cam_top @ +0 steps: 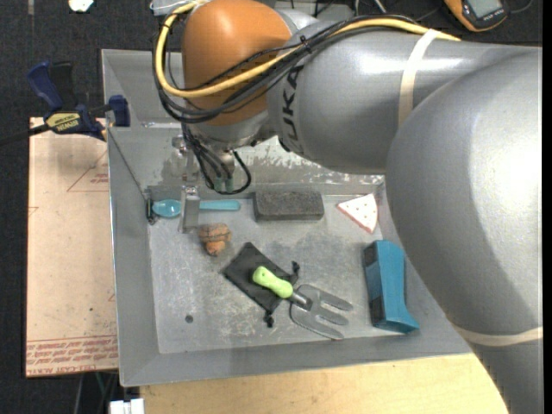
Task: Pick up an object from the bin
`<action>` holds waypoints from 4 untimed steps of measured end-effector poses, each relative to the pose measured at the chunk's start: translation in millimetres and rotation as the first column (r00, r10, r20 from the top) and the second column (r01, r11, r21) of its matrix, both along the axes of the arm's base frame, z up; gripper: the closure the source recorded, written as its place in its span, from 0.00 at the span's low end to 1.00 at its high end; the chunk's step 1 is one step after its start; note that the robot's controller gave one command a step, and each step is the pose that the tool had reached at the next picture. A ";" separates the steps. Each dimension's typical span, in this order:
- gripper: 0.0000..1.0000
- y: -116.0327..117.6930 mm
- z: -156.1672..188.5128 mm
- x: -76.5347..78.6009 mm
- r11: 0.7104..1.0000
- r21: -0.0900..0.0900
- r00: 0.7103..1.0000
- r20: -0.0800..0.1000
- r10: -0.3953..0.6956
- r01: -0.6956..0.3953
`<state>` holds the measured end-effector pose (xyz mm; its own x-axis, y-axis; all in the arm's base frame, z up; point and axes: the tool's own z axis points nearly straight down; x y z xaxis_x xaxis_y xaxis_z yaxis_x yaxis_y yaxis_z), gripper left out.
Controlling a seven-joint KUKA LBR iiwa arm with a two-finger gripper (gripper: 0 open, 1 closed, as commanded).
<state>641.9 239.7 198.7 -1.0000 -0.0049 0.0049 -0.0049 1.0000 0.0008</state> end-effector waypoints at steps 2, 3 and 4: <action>0.00 -54.2 -29.5 -18.2 1.000 0.002 1.000 0.003 0.012 -0.012; 0.00 -71.1 -44.8 -25.8 1.000 0.005 0.999 0.012 0.031 -0.031; 0.00 -105.0 -60.4 -36.4 0.999 0.004 0.999 0.009 0.047 -0.047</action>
Offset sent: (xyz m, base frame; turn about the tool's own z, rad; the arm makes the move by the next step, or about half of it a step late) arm -0.0190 -0.0572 -0.0308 -0.0123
